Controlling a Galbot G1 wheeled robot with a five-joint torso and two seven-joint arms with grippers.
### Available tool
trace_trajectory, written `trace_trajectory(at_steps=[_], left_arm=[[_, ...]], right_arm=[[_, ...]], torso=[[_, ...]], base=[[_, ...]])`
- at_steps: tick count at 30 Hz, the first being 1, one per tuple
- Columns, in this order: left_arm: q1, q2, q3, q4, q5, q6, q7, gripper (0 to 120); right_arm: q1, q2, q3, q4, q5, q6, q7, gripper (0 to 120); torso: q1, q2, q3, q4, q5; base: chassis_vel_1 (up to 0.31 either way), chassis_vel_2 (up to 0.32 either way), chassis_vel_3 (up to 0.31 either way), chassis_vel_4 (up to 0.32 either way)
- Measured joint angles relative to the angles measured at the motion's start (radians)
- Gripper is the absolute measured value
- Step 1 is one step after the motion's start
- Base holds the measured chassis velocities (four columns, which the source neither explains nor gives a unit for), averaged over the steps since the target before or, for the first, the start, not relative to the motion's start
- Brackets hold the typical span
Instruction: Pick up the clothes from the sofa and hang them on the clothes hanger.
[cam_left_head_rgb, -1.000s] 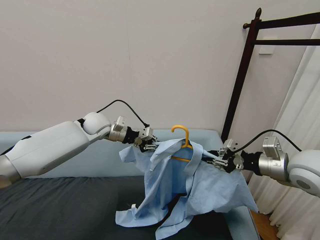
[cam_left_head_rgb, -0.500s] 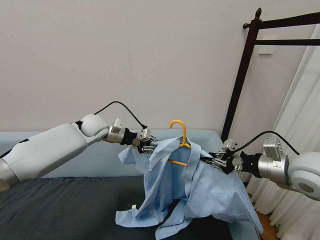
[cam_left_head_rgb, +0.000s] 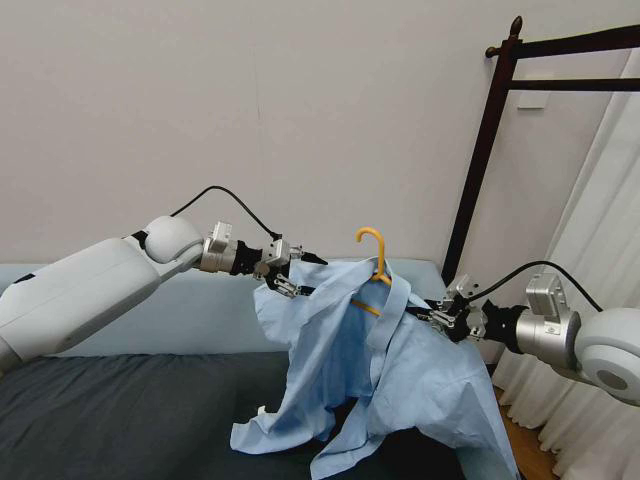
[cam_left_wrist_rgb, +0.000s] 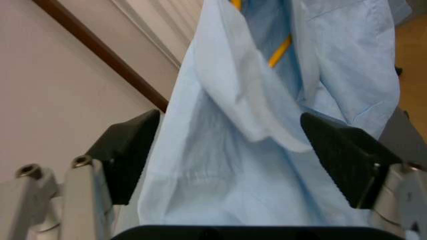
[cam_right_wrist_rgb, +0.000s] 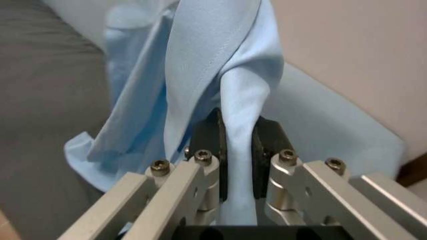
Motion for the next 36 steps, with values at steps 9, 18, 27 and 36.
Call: trace_trajectory(at_steps=[9, 18, 27, 36], left_arm=[[0.409, 0.115, -0.320, -0.247, -0.013, -0.004, -0.287, 100], [0.649, 0.043, -0.400, -0.320, 0.029, 0.014, -0.578, 100], [0.608, -0.009, -0.358, -0.281, 0.049, 0.002, -0.642, 98], [0.563, -0.049, -0.293, -0.238, 0.055, -0.005, -0.610, 95]], right_arm=[[0.006, 0.041, 0.014, 0.034, 0.006, -0.040, 0.129, 8], [-0.025, 0.049, 0.027, 0.064, 0.010, -0.056, 0.150, 8], [-0.035, 0.040, 0.034, 0.091, 0.014, -0.062, 0.158, 8], [-0.034, 0.036, 0.033, 0.098, 0.020, -0.064, 0.153, 8]], torso=[[0.000, 0.000, 0.000, 0.0003, -0.0001], [0.000, 0.000, 0.000, -0.0002, 0.0000], [0.000, 0.000, 0.000, 0.0000, 0.0002], [0.000, 0.000, 0.000, 0.0000, 0.0002]], base=[[0.000, 0.000, 0.000, 0.000], [0.000, 0.000, 0.000, 0.000], [0.000, 0.000, 0.000, 0.000], [0.000, 0.000, 0.000, 0.000]])
